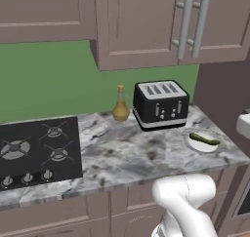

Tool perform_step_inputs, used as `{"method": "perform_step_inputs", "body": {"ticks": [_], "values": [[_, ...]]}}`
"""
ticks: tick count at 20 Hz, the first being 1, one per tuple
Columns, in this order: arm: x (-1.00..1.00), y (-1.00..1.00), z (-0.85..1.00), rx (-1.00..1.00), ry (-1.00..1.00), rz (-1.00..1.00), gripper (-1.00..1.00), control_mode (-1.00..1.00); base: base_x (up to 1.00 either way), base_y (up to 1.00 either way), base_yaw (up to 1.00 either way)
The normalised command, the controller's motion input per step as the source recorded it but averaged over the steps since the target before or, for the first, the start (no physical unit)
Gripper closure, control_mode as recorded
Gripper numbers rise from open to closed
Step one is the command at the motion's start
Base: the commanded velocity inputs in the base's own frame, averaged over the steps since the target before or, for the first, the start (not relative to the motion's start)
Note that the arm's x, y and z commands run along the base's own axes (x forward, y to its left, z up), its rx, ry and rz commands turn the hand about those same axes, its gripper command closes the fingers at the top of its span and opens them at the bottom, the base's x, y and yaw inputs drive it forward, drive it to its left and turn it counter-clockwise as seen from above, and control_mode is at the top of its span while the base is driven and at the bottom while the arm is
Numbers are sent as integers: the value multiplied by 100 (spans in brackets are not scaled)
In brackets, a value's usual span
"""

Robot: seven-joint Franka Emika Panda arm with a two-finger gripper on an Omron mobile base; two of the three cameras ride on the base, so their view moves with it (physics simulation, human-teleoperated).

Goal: Pick the squash from the counter and place it in the microwave. Then turn on the microwave.

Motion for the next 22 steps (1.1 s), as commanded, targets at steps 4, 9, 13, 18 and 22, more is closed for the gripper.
{"method": "perform_step_inputs", "body": {"ticks": [4,9,13,18,22], "values": [[0,0,0,0,0,0,-100,100,0,0,0],[0,0,0,0,0,0,-100,100,0,0,0],[0,0,2,0,6,-4,-100,-100,0,0,-1],[0,0,14,0,23,-15,-100,-100,0,0,0],[0,0,23,2,30,-15,-100,-100,0,0,0]]}}
